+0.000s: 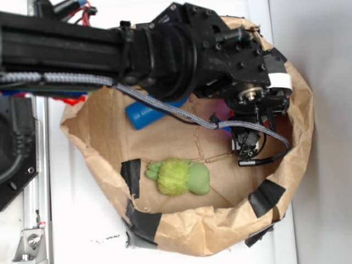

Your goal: Grab the red paper.

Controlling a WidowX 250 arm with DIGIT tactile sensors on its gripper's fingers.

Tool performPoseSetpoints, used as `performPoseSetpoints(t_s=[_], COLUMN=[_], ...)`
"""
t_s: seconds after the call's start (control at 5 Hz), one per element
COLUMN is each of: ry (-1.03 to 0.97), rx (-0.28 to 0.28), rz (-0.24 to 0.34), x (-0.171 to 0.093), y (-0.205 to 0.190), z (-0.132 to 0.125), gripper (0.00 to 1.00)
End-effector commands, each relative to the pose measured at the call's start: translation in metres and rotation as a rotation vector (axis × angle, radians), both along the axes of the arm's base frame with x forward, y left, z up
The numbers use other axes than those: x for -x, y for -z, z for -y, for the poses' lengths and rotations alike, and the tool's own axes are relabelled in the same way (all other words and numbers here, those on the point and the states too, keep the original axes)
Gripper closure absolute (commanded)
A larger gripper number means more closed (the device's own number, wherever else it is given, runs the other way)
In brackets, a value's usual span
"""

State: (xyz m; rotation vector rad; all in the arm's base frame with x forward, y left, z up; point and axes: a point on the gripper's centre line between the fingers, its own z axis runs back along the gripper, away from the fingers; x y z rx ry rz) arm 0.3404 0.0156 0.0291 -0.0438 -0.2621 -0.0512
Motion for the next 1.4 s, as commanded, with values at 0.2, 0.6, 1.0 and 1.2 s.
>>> performPoseSetpoints(t_s=[0.2,0.6,1.0,1.2], ry=[-0.044,-0.086,-0.088,-0.066], rx=[0.011,0.07,0.035,0.056], rz=[-0.062,-0.266,-0.209,-0.143], x=[0.019,0.058,0.074,0.074], y=[-0.048,-0.124,-0.152,-0.149], z=[-0.007,0.012,0.027,0.029], gripper=[1.0,1.0,1.0,1.0])
